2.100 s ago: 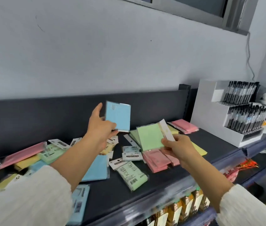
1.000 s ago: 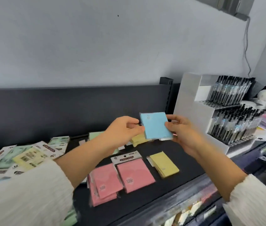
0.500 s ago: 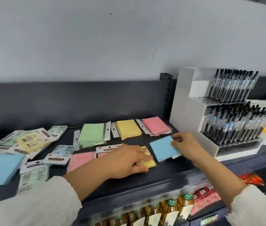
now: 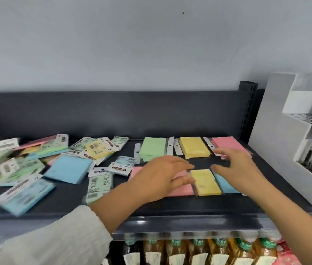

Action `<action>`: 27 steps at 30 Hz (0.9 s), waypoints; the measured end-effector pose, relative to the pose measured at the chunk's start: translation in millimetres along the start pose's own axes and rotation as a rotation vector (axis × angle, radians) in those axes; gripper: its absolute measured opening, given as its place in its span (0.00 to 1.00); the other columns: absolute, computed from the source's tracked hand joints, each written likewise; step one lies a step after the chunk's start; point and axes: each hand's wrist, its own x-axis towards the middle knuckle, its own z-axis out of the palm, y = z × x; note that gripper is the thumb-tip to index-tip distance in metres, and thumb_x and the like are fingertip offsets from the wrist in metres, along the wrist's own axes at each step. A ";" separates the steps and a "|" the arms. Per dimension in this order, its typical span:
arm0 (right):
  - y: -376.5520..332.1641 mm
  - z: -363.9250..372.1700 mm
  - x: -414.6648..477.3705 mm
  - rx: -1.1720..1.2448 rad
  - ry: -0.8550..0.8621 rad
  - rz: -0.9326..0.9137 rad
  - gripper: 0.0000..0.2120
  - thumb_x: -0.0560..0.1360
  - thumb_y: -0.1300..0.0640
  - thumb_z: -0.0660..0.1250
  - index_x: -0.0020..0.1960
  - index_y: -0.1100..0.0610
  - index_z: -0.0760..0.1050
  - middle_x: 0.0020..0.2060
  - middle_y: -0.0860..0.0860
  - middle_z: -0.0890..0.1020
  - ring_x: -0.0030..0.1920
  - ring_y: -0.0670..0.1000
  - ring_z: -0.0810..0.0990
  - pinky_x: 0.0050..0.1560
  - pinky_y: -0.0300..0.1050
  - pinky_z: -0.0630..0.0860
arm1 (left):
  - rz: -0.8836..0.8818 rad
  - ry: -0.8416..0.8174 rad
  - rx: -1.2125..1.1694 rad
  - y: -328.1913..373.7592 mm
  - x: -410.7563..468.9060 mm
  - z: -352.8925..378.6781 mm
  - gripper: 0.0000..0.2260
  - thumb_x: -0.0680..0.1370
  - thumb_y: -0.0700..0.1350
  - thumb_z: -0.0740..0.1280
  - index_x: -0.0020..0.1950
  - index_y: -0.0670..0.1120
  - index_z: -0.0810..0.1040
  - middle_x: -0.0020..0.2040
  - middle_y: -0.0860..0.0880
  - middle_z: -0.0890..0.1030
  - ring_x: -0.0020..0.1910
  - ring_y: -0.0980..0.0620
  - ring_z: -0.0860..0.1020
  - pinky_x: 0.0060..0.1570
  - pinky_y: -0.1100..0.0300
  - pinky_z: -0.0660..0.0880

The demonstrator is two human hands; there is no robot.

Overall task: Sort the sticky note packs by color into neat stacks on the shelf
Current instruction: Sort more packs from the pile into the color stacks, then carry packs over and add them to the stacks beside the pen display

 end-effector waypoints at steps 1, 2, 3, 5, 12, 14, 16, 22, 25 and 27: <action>-16.1 7.3 -0.8 0.018 -0.035 -0.038 0.23 0.74 0.55 0.69 0.68 0.50 0.70 0.65 0.48 0.73 0.66 0.50 0.69 0.62 0.44 0.67 | -0.031 0.035 0.005 -9.2 -9.9 -6.3 0.21 0.79 0.59 0.58 0.69 0.52 0.71 0.68 0.54 0.73 0.66 0.56 0.69 0.65 0.63 0.63; -31.8 15.9 -1.5 0.034 -0.067 -0.072 0.22 0.74 0.55 0.68 0.68 0.50 0.70 0.65 0.46 0.73 0.65 0.49 0.69 0.62 0.42 0.66 | -0.065 0.068 0.009 -19.2 -21.5 -11.9 0.20 0.79 0.58 0.58 0.68 0.52 0.73 0.66 0.54 0.74 0.65 0.56 0.70 0.65 0.63 0.64; -45.8 23.4 -3.0 0.049 -0.092 -0.107 0.22 0.74 0.56 0.68 0.68 0.50 0.70 0.65 0.46 0.73 0.64 0.47 0.70 0.60 0.40 0.65 | -0.095 0.096 0.005 -28.7 -32.3 -15.5 0.19 0.79 0.57 0.59 0.67 0.52 0.74 0.65 0.55 0.75 0.64 0.56 0.71 0.65 0.62 0.66; -77.6 42.7 -5.7 0.092 -0.142 -0.162 0.22 0.74 0.56 0.68 0.67 0.50 0.70 0.64 0.45 0.74 0.59 0.44 0.71 0.58 0.37 0.65 | -0.154 0.145 0.005 -51.6 -60.3 -23.6 0.16 0.79 0.53 0.61 0.65 0.52 0.76 0.64 0.55 0.76 0.64 0.56 0.71 0.65 0.59 0.67; -184.9 119.9 -10.9 0.103 -0.269 -0.233 0.19 0.74 0.55 0.68 0.64 0.48 0.72 0.58 0.43 0.76 0.55 0.43 0.73 0.53 0.37 0.69 | -0.327 0.265 0.048 -136.2 -167.1 -60.3 0.14 0.79 0.49 0.63 0.63 0.51 0.77 0.63 0.55 0.77 0.64 0.55 0.72 0.62 0.65 0.65; -219.2 144.3 -13.4 0.096 -0.287 -0.252 0.19 0.74 0.55 0.68 0.65 0.49 0.72 0.58 0.43 0.76 0.54 0.43 0.72 0.53 0.36 0.67 | -0.363 0.268 0.062 -163.2 -197.5 -73.5 0.13 0.79 0.49 0.64 0.63 0.51 0.78 0.63 0.55 0.77 0.65 0.55 0.71 0.62 0.65 0.65; -255.3 171.3 -14.8 0.101 -0.311 -0.252 0.19 0.74 0.56 0.68 0.65 0.50 0.72 0.58 0.44 0.76 0.55 0.43 0.73 0.54 0.37 0.67 | -0.395 0.267 0.054 -192.0 -228.2 -88.7 0.13 0.78 0.49 0.65 0.61 0.51 0.79 0.62 0.54 0.78 0.64 0.54 0.73 0.63 0.62 0.66; -346.9 239.6 -20.8 0.113 -0.365 -0.277 0.20 0.75 0.54 0.68 0.66 0.49 0.71 0.58 0.43 0.75 0.56 0.43 0.72 0.54 0.37 0.68 | -0.480 0.290 0.063 -264.4 -305.8 -128.7 0.14 0.78 0.50 0.65 0.63 0.51 0.78 0.63 0.54 0.77 0.63 0.53 0.72 0.62 0.62 0.67; -380.6 262.2 -25.3 0.103 -0.398 -0.281 0.21 0.75 0.54 0.67 0.67 0.50 0.69 0.60 0.44 0.75 0.60 0.45 0.72 0.54 0.37 0.71 | -0.532 0.267 0.044 -290.6 -332.8 -139.5 0.18 0.78 0.53 0.65 0.67 0.52 0.74 0.65 0.55 0.74 0.64 0.54 0.70 0.64 0.60 0.67; -398.0 274.4 -27.0 0.061 -0.376 -0.283 0.22 0.75 0.53 0.68 0.68 0.50 0.69 0.63 0.45 0.75 0.62 0.46 0.71 0.58 0.40 0.70 | -0.573 0.251 0.012 -304.4 -347.9 -143.7 0.19 0.78 0.53 0.65 0.68 0.52 0.71 0.66 0.55 0.73 0.64 0.53 0.70 0.63 0.58 0.68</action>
